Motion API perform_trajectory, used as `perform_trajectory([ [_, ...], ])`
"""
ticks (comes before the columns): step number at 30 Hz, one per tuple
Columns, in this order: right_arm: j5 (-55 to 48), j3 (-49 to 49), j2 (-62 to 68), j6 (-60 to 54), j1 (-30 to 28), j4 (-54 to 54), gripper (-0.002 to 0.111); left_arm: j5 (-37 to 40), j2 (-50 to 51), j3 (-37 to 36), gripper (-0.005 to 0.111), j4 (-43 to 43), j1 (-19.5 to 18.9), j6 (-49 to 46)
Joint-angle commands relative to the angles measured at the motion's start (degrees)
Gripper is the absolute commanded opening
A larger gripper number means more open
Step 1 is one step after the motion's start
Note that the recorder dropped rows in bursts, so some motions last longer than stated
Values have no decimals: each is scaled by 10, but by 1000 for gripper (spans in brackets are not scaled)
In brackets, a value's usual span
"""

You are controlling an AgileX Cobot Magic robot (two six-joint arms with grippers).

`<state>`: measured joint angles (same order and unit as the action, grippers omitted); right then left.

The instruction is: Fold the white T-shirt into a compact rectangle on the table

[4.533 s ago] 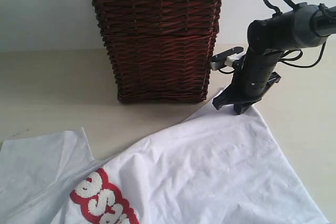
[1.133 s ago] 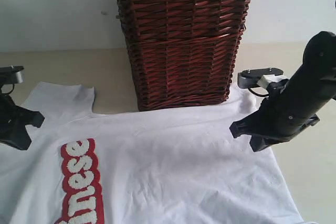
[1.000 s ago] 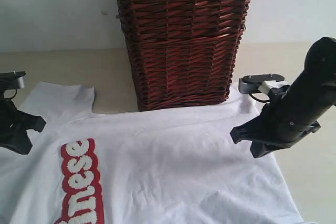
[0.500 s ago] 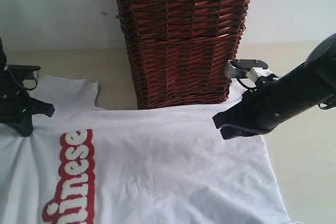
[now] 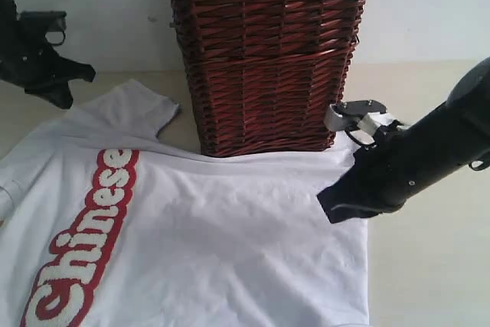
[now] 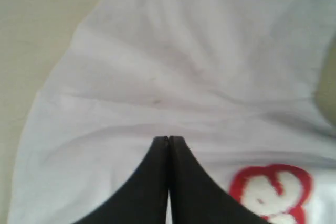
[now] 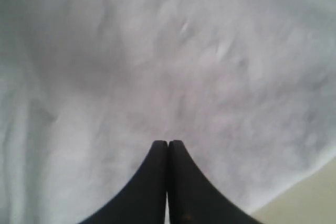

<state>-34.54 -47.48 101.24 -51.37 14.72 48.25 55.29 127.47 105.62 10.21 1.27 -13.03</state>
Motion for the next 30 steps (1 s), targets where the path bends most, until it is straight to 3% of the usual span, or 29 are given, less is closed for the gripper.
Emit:
perform_trajectory([
  [1,-6,44,-14,-16,29,-6,0,12,-106,-74,0,69,23,-65],
  [3,-1,48,-28,-9,56,-6,0,15,-145,-124,2,45,39,-76],
  [6,97,48,-67,30,99,-11,0,5,-230,-249,9,32,63,-70],
  [9,134,48,-54,101,99,-51,0,-17,-288,-330,9,40,65,-60],
  [14,159,47,12,278,99,-238,0,-6,-387,-414,9,33,65,-63],
  [18,172,21,79,413,98,-368,0,84,-426,-448,9,42,70,-87],
  [20,151,-10,112,490,86,-441,0,136,-429,-475,10,41,92,-106],
  [24,118,-46,133,583,58,-537,0,128,-429,-517,17,41,149,-126],
  [30,113,-75,132,595,45,-545,0,123,-430,-536,36,40,263,-136],
])
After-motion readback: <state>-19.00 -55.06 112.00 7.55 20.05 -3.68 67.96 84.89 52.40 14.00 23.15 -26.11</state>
